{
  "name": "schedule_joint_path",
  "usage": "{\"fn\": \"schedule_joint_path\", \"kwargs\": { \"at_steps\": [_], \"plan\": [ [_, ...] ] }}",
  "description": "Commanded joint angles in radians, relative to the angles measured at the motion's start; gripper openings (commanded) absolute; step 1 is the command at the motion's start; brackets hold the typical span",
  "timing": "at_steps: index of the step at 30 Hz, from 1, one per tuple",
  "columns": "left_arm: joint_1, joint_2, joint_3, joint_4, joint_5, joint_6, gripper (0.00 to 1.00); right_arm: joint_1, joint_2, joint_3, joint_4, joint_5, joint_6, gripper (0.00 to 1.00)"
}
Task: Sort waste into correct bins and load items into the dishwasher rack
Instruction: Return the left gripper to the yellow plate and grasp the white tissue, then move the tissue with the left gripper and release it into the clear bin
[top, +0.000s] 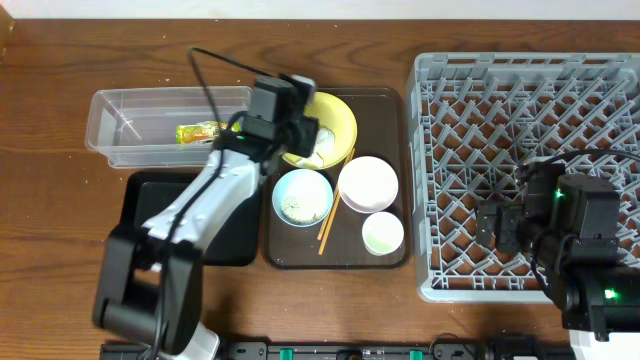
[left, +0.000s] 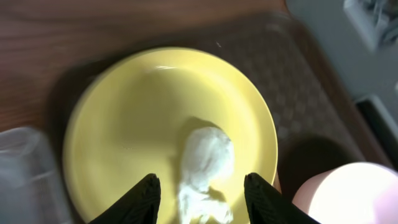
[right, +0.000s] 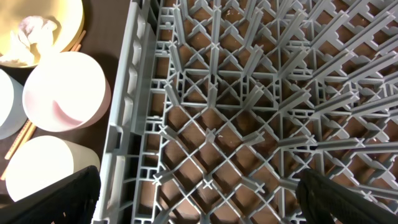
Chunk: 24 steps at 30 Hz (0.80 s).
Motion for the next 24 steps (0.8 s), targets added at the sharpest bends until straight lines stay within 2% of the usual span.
{"fn": "schedule_joint_path", "kwargs": {
  "at_steps": [1,5,10,12,18,24],
  "plan": [
    [-0.022,0.072,0.013,0.038,0.004,0.082,0.48,0.007,-0.003,0.021,-0.002,-0.002,0.014,0.99],
    [-0.031,0.15,0.013,0.097,0.004,0.082,0.51,0.007,-0.003,0.021,-0.002,-0.002,0.014,0.99],
    [-0.031,0.212,0.013,0.12,0.003,0.082,0.5,0.007,-0.003,0.021,-0.004,-0.002,0.014,0.99],
    [-0.031,0.229,0.013,0.12,0.003,0.082,0.43,0.007,-0.003,0.021,-0.005,-0.002,0.014,0.99],
    [-0.03,0.225,0.013,0.116,-0.004,0.081,0.08,0.007,-0.003,0.021,-0.005,-0.002,0.014,0.99],
    [-0.023,0.128,0.013,0.116,-0.005,0.075,0.06,0.007,-0.003,0.021,-0.005,-0.001,0.014,0.99]
  ]
}}
